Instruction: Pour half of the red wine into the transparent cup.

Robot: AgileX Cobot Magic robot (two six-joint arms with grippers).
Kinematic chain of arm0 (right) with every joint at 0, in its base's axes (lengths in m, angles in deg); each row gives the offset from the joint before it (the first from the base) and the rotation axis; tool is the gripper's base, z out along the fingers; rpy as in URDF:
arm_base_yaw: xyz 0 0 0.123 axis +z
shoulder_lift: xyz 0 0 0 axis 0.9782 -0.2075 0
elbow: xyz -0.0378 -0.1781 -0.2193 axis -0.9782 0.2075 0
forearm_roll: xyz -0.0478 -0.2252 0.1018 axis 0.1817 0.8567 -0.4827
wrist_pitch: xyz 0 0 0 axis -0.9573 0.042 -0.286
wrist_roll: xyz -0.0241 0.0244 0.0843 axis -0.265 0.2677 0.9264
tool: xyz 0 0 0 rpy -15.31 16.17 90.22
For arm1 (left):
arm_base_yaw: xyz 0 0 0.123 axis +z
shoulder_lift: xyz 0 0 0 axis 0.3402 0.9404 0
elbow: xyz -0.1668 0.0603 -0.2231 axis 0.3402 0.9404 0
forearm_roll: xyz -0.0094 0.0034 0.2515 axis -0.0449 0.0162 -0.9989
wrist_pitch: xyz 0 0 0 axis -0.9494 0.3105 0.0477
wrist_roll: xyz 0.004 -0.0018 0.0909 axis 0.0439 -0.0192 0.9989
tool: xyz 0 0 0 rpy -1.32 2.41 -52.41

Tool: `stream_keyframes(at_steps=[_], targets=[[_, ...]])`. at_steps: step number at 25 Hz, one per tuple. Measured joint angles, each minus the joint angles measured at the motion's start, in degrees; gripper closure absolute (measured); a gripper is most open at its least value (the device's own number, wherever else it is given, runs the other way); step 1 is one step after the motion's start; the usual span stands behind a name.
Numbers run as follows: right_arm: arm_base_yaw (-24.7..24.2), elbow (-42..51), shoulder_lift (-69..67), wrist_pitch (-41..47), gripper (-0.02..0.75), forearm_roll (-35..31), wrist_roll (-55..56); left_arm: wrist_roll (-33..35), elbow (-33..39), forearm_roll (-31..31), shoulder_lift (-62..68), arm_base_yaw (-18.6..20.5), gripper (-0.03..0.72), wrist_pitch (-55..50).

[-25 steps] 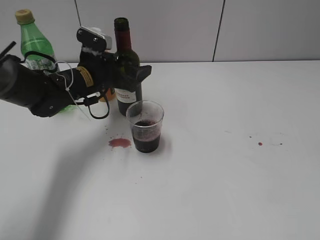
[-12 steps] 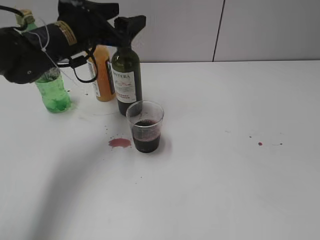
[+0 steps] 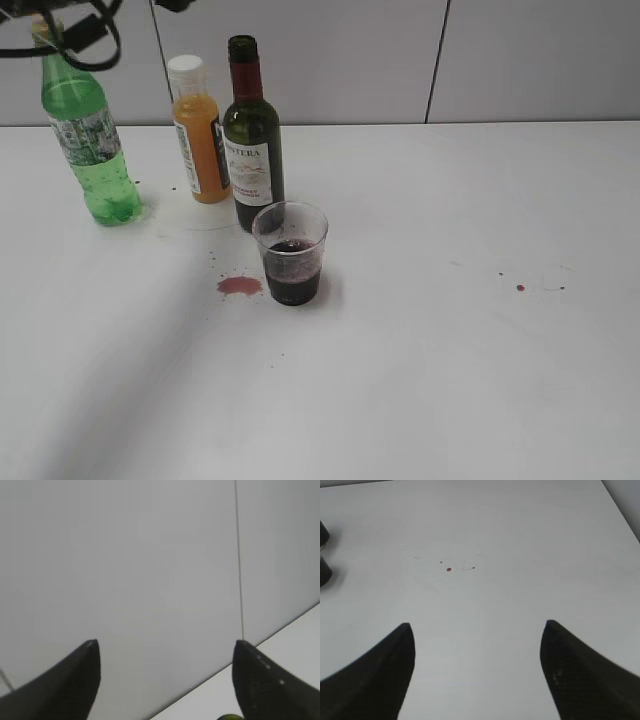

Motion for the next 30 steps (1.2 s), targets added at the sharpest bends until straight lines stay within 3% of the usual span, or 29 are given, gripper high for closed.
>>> stream_keyframes(at_steps=[12, 19, 25, 30], targets=[[0.0, 0.0, 0.0, 0.0, 0.148, 0.0, -0.1, 0.5, 0.0, 4.9, -18.5, 0.2, 0.094, -46.5], [0.0, 0.0, 0.0, 0.0, 0.148, 0.0, -0.1, 12.4, 0.0, 19.6, -24.8, 2.9, 0.094, -71.4], [0.0, 0.0, 0.0, 0.0, 0.148, 0.0, 0.0, 17.7, 0.1, 30.4, -28.1, 13.0, 0.094, -79.7], [0.0, 0.0, 0.0, 0.0, 0.148, 0.0, 0.0, 19.3, 4.8, 34.2, -33.6, 14.9, 0.094, -79.9]])
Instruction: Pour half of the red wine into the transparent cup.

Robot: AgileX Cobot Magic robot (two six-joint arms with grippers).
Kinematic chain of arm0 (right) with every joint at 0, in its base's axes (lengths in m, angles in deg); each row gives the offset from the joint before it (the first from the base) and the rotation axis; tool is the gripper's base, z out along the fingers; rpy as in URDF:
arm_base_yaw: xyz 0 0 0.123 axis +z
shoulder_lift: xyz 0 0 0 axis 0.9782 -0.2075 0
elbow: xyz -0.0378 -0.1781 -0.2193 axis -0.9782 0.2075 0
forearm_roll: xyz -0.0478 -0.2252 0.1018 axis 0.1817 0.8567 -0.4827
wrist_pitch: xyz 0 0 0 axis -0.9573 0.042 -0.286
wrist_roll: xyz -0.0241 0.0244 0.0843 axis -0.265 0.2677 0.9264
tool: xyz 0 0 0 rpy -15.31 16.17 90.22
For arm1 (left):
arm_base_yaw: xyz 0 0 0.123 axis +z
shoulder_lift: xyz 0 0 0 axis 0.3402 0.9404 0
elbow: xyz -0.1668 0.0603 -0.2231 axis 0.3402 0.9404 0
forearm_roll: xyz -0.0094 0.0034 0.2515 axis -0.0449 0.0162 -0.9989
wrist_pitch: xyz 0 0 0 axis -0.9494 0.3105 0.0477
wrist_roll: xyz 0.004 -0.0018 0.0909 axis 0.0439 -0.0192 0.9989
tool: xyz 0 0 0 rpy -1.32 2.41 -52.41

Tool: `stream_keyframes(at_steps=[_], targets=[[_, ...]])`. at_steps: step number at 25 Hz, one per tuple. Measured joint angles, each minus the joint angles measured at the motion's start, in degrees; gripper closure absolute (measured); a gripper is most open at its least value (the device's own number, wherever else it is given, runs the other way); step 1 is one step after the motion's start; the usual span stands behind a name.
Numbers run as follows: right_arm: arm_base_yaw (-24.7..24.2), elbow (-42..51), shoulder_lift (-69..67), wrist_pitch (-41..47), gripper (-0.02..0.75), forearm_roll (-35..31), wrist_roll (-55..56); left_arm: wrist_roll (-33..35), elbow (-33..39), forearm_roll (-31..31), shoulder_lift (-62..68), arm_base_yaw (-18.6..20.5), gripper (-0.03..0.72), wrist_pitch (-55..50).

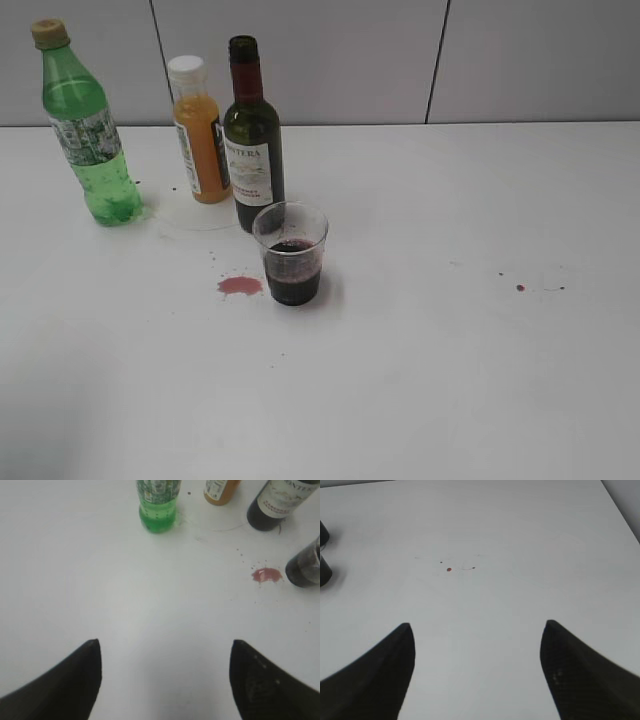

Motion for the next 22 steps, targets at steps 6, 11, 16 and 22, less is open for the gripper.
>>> stream_keyframes(at_steps=[6, 11, 16, 22], targets=[[0.0, 0.0, 0.0, 0.0, 0.148, 0.0, -0.1, 0.2, 12.7, 0.3, -10.1, 0.0, 0.094, -0.1], [0.0, 0.0, 0.0, 0.0, 0.148, 0.0, -0.1, -0.1, 22.0, 0.3, -19.7, 0.0, 0.094, -0.6], [0.0, 0.0, 0.0, 0.0, 0.148, 0.0, -0.1, -0.2, 27.3, 0.8, -28.6, 0.0, 0.094, -2.4], [0.0, 0.0, 0.0, 0.0, 0.148, 0.0, 0.0, -0.5, 31.3, 1.5, -37.1, 0.0, 0.094, -2.9]])
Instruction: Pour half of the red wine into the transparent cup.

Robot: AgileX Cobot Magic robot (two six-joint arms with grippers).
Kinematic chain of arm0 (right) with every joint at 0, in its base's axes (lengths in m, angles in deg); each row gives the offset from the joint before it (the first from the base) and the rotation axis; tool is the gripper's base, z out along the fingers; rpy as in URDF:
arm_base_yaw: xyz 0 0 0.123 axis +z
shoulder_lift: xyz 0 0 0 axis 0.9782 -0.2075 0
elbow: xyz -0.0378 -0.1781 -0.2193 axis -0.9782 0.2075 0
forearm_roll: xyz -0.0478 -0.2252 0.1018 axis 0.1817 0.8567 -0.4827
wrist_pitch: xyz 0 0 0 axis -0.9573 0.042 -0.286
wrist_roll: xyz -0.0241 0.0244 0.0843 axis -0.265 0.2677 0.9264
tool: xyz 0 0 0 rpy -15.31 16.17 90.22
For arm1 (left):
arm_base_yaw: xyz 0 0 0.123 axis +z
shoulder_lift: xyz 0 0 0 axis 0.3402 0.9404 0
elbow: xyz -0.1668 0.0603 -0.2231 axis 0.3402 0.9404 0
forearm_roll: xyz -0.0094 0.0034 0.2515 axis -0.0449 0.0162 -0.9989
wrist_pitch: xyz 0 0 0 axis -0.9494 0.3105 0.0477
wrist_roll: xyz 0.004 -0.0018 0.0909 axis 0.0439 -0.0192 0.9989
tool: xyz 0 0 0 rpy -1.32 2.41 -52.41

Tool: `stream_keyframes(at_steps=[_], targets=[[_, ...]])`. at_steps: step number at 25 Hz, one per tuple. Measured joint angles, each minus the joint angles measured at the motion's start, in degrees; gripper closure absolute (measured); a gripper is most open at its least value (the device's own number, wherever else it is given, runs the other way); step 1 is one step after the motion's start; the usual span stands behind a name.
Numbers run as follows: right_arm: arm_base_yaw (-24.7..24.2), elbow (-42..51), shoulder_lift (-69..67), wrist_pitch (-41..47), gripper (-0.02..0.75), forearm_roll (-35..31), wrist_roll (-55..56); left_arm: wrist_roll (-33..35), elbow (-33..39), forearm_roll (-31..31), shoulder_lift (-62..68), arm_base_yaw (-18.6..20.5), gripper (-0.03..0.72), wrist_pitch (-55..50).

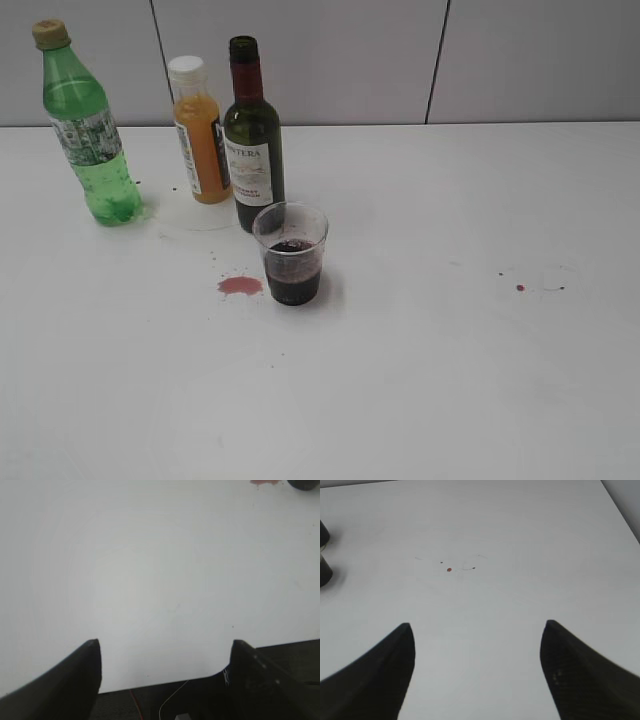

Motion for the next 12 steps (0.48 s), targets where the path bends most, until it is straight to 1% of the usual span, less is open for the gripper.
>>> stream_keyframes(at_steps=[12], targets=[[0.0, 0.0, 0.0, 0.0, 0.148, 0.0, 0.0, -1.5, 0.5, -0.7, -16.9, 0.0, 0.094, -0.1]])
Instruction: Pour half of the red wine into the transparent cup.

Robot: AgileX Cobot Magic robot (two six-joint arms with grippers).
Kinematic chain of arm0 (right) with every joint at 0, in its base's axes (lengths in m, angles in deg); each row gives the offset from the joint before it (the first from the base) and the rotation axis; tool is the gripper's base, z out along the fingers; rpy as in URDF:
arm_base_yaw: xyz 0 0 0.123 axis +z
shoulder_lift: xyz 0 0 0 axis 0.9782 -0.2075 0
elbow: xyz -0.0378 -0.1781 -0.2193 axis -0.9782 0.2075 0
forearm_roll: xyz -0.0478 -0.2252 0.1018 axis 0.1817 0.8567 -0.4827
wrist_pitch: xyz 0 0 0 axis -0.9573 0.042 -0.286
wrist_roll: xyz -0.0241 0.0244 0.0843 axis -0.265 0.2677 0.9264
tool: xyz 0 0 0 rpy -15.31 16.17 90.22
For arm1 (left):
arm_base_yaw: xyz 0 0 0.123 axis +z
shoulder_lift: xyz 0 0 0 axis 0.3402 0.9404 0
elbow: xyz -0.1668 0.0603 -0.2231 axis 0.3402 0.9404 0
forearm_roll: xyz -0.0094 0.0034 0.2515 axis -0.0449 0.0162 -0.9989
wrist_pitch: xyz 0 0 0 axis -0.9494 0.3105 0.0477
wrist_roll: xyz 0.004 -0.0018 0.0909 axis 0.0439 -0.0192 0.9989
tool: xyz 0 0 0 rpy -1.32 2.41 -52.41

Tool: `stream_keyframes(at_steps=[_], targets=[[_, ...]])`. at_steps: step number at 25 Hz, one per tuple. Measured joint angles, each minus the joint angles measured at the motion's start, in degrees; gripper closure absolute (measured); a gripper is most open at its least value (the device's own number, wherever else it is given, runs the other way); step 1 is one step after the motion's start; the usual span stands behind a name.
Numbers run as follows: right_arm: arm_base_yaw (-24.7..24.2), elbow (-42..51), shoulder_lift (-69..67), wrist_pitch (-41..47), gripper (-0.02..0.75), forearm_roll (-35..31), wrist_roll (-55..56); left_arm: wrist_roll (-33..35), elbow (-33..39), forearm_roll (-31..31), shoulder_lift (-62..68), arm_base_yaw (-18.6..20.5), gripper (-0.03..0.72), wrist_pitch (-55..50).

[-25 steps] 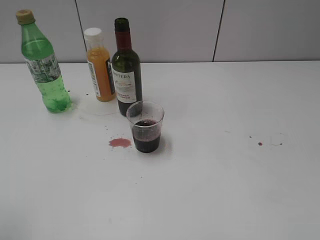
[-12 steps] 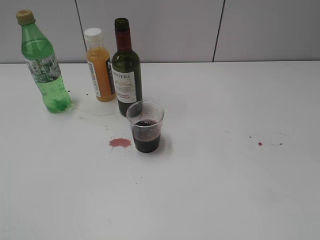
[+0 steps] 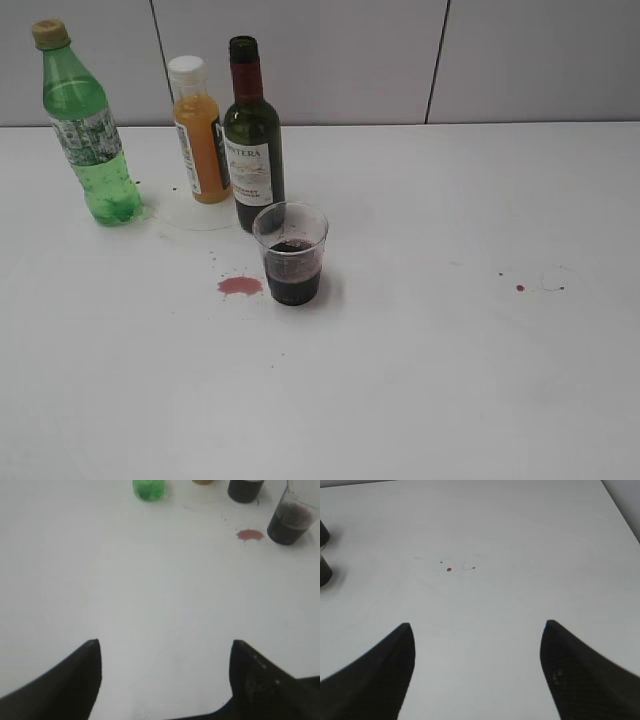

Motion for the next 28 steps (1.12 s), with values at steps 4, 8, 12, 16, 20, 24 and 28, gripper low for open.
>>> stream_keyframes(at_steps=[4, 8, 12, 16, 20, 24, 28], targets=[[0.0, 0.0, 0.0, 0.0, 0.148, 0.0, 0.0, -1.2, 0.0, -0.4, -3.9, 0.0, 0.094, -0.1], [0.0, 0.0, 0.0, 0.0, 0.148, 0.0, 0.0, -2.5, 0.0, -1.3, -4.3, 0.0, 0.094, -0.1], [0.0, 0.0, 0.0, 0.0, 0.148, 0.0, 0.0, -2.7, 0.0, -1.5, -4.3, 0.0, 0.094, -0.1], [0.0, 0.0, 0.0, 0.0, 0.148, 0.0, 0.0, -2.7, 0.0, -1.5, -4.3, 0.0, 0.094, -0.1], [0.0, 0.0, 0.0, 0.0, 0.148, 0.0, 0.0, -2.7, 0.0, -1.5, -4.3, 0.0, 0.094, -0.1], [0.0, 0.0, 0.0, 0.0, 0.148, 0.0, 0.0, -2.8, 0.0, -1.5, -4.3, 0.0, 0.094, -0.1], [0.0, 0.0, 0.0, 0.0, 0.148, 0.0, 0.0, -2.8, 0.0, -1.5, -4.3, 0.0, 0.094, -0.1]])
